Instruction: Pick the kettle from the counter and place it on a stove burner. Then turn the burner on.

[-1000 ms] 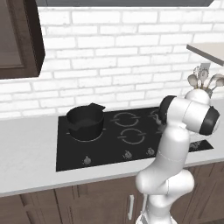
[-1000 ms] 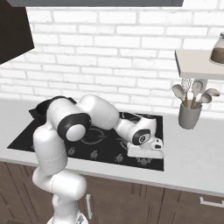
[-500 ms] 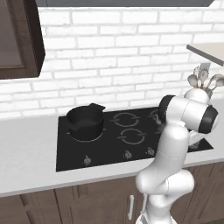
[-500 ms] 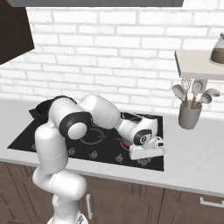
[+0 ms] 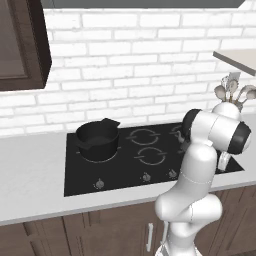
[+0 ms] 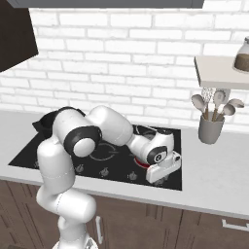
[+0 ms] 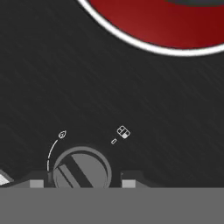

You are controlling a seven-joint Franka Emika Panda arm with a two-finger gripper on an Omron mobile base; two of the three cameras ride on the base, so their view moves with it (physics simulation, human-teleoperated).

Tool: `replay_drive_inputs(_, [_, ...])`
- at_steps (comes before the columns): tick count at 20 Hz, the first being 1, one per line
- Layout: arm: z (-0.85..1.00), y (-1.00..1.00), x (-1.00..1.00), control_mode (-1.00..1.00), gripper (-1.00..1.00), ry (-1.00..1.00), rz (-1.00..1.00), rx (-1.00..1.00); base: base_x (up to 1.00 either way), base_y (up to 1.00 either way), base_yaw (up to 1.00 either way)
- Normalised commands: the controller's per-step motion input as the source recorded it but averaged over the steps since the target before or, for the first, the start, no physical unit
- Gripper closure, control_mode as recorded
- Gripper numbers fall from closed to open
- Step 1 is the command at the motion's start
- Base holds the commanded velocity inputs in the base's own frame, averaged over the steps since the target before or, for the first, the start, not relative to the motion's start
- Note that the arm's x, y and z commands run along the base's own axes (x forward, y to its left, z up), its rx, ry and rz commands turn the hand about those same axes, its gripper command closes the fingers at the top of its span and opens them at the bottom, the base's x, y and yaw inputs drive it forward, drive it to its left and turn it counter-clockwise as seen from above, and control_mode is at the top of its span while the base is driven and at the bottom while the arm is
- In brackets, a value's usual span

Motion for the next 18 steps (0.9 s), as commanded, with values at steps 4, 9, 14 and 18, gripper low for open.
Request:
replay_drive_inputs(4, [-0.52, 0.0, 0.0, -1.0, 1.0, -0.02, 0.43, 0.0, 0.0, 0.0, 0.0])
replay_drive_inputs(9, [-0.11, 0.0, 0.0, -1.0, -1.0, 0.0, 0.16, 0.0, 0.0, 0.0, 0.0])
replay_drive_inputs(14, [0.0, 0.0, 0.0, -1.0, -1.0, -0.01, 0.0, 0.0, 0.0, 0.0, 0.0])
replay_drive_inputs(18, [0.17, 0.0, -0.08, -1.0, -1.0, -0.09, 0.0, 0.0, 0.0, 0.0, 0.0])
